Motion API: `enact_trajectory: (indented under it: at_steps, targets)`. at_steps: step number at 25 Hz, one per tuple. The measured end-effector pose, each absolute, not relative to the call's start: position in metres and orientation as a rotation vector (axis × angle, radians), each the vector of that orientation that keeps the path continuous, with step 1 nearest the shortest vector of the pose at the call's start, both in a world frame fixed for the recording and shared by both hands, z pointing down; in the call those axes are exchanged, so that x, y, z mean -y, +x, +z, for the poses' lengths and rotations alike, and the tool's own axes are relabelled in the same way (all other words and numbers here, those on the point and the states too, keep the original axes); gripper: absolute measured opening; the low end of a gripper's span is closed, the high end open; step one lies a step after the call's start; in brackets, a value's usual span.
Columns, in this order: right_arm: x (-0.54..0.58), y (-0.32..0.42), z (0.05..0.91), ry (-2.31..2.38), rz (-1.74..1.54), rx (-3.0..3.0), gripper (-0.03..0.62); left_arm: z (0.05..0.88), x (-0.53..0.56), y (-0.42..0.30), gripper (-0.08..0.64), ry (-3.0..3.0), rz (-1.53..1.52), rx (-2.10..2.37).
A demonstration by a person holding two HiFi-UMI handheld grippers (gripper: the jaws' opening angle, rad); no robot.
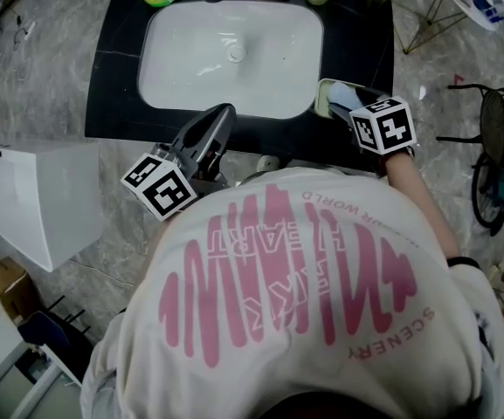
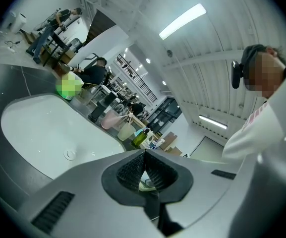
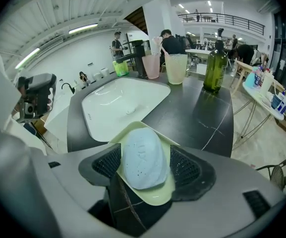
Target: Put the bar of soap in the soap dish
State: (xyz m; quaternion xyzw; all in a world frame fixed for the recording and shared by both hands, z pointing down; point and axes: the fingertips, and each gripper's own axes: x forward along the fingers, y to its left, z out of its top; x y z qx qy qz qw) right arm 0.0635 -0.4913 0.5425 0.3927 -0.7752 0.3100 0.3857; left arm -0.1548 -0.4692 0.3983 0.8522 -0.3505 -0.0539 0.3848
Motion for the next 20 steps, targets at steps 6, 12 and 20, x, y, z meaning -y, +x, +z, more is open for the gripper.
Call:
enact_trajectory:
  at_steps: [6,12,20]
  targets:
    - [0.497,0.075,0.518,1.119,0.883,2.094,0.293,0.396,0.475,-0.132,0.008,2.201,-0.111,0.836]
    - [0.492,0.081,0.490,1.216,1.025,2.274,0.290,0.391,0.478,-0.104,0.008,2.243,-0.073,0.746]
    - [0.472,0.094,0.477,1.248,1.110,2.337,0.061,0.393,0.479,-0.082,0.008,2.283,-0.018,0.677]
